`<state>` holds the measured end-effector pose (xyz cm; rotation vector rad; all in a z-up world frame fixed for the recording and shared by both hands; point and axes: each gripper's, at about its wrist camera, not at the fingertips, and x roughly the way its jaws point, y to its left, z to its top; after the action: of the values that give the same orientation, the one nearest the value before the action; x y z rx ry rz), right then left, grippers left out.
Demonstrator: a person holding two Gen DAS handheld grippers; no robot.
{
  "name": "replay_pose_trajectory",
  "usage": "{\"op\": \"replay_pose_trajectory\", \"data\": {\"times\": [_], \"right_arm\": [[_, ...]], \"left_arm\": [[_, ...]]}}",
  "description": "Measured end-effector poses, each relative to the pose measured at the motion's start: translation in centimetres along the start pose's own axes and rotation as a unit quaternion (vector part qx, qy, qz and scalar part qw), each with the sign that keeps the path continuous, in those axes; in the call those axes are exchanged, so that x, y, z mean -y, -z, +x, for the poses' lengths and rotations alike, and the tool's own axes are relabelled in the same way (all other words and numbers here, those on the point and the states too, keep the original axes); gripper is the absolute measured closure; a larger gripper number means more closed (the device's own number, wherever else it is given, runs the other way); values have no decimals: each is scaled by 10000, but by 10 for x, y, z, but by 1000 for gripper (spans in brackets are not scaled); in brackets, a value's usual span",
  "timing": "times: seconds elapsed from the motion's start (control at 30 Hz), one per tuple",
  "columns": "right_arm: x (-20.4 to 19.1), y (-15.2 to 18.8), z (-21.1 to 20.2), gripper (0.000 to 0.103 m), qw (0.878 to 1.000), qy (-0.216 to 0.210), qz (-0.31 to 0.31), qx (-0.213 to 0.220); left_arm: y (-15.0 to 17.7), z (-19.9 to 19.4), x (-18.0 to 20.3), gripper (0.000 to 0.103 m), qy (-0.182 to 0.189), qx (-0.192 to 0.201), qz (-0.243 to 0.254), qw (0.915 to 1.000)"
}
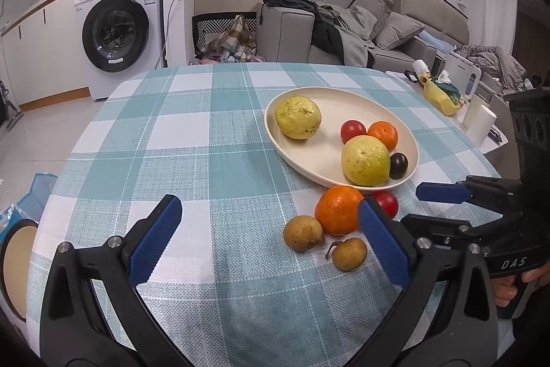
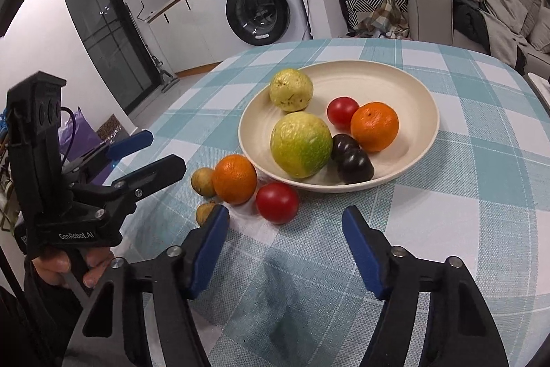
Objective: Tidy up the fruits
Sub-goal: 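Move the right tool to the second red tomato and close on it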
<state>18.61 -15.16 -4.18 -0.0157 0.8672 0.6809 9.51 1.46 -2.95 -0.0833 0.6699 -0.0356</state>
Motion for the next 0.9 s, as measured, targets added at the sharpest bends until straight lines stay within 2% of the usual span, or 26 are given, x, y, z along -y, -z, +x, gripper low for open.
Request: {"op": "replay_pose_trajectory", "data": {"times": [0.27,0.4,0.77,0.9], "right_arm": [[-5,1,11,35,9997,-9,-100,-214],[-7,-1,18,49,9994,43,-110,-332],[-18,-5,31,50,9981,345,-350,-384],[-17,-6,32,59,9975,457,-397,-364]], "left_arm": [[-1,2,1,1,19,-41,-10,10000],[0,4,2,1,22,-58,-3,10000],[0,5,3,1,9,-79,1,10000],[0,5,3,1,7,-86,4,10000]]}}
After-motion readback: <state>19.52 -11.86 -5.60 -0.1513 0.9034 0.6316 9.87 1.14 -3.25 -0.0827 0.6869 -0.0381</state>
